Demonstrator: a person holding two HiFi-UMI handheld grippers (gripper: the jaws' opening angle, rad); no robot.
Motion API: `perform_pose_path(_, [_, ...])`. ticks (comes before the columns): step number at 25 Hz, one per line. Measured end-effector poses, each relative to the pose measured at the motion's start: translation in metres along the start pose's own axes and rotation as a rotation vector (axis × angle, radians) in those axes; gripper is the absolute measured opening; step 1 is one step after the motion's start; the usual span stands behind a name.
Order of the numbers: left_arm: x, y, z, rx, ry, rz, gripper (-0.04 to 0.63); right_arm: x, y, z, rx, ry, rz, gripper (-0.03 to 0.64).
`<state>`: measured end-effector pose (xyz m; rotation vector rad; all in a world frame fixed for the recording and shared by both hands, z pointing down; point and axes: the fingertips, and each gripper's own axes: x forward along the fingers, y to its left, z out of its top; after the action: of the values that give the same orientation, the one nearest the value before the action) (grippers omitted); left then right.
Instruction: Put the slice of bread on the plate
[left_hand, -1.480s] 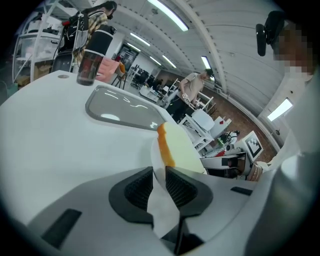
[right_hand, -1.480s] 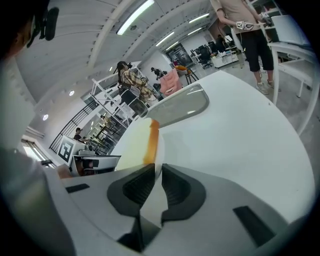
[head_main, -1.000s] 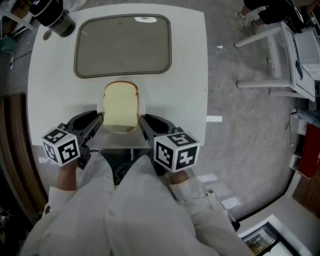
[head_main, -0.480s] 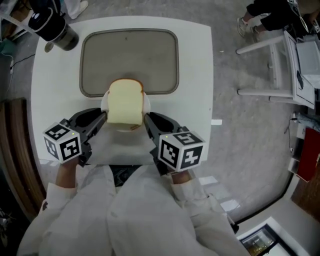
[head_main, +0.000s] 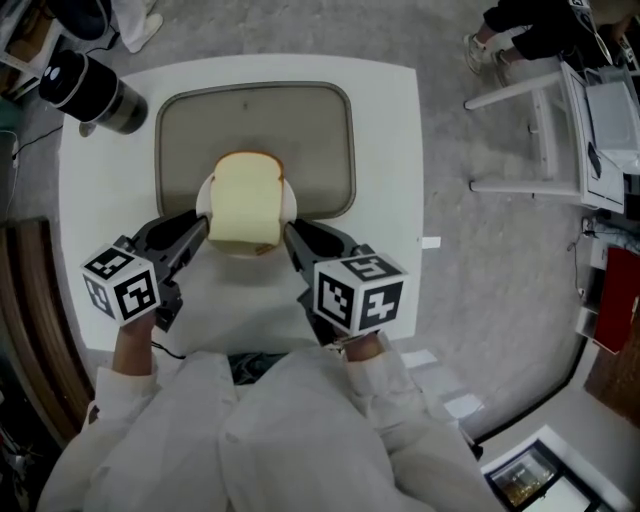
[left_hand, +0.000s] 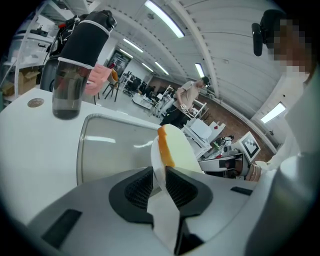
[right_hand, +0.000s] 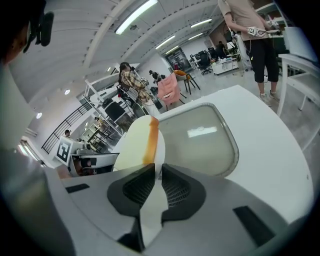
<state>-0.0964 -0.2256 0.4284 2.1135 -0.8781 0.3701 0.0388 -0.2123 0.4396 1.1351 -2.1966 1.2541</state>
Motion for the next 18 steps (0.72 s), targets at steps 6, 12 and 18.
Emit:
perform_pose_path(6, [0.014, 0.018, 0.024, -0.018, -0.048, -0.007, 0.083, 0.022, -0.012, 0.026, -0.018, -0.009, -0.02, 0.052])
perform_pose_path(12, [0.033, 0.035, 0.037, 0.014, -0.045, 0.018, 0.083, 0.039, -0.024, 0.042, -0.01, -0.018, -0.034, 0.054])
perform_pose_path(18, [0.045, 0.052, 0.04, 0.052, -0.009, 0.057, 0.083, 0.057, -0.034, 0.045, 0.031, -0.014, -0.04, 0.052])
